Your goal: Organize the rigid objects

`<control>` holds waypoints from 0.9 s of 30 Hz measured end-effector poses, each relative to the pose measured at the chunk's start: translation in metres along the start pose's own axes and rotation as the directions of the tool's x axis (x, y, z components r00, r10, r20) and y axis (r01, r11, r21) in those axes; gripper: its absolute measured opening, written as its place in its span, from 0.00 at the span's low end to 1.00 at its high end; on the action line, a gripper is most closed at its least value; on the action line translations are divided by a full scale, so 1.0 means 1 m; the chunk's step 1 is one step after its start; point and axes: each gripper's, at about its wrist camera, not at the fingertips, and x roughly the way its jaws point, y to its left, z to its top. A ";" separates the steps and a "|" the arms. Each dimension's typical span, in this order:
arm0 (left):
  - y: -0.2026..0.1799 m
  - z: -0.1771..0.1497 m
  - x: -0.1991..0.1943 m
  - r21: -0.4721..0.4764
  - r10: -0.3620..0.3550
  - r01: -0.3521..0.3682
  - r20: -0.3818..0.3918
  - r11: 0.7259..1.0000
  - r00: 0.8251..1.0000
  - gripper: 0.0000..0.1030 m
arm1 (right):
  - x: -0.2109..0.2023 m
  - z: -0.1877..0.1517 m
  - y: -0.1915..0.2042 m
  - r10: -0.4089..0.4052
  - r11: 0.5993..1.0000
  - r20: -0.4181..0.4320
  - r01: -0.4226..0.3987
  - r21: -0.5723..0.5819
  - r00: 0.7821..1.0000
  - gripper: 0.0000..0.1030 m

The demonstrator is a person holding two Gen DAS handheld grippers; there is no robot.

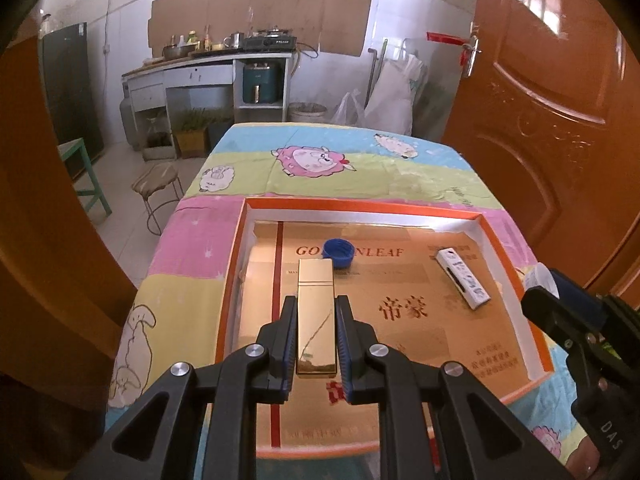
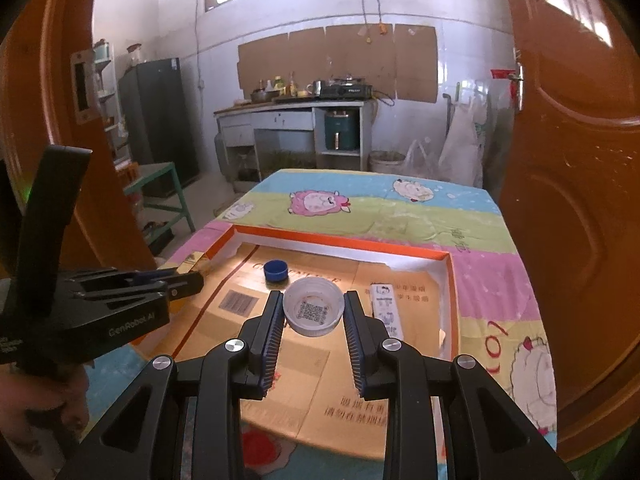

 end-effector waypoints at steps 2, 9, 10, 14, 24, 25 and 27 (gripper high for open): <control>0.003 0.004 0.007 -0.005 0.006 -0.006 -0.014 1.000 1.000 0.18 | 0.009 0.004 -0.003 0.007 1.000 -0.014 -0.007 0.001 1.000 0.30; 0.008 0.014 0.035 -0.021 0.010 -0.011 -0.069 1.000 0.998 0.18 | 0.043 0.015 -0.009 0.021 1.000 -0.060 -0.023 -0.020 0.998 0.30; 0.008 0.015 0.038 -0.020 0.012 -0.014 -0.073 1.000 0.997 0.18 | 0.046 0.016 -0.009 0.022 0.999 -0.063 -0.024 -0.024 0.998 0.30; 0.008 0.019 0.047 -0.012 0.028 -0.029 -0.083 0.999 0.996 0.18 | 0.061 0.019 -0.011 0.026 0.999 -0.076 -0.029 -0.039 0.997 0.30; 0.007 0.029 0.063 0.005 0.055 -0.055 -0.101 0.999 0.993 0.18 | 0.089 0.023 -0.014 0.042 0.998 -0.110 -0.047 -0.041 0.993 0.30; 0.008 0.029 0.064 0.005 0.055 -0.055 -0.102 0.998 0.993 0.18 | 0.092 0.023 -0.014 0.043 0.998 -0.113 -0.048 -0.039 0.993 0.30; 0.008 0.030 0.065 0.005 0.055 -0.054 -0.103 0.999 0.993 0.18 | 0.096 0.023 -0.015 0.043 0.998 -0.120 -0.048 -0.037 0.992 0.30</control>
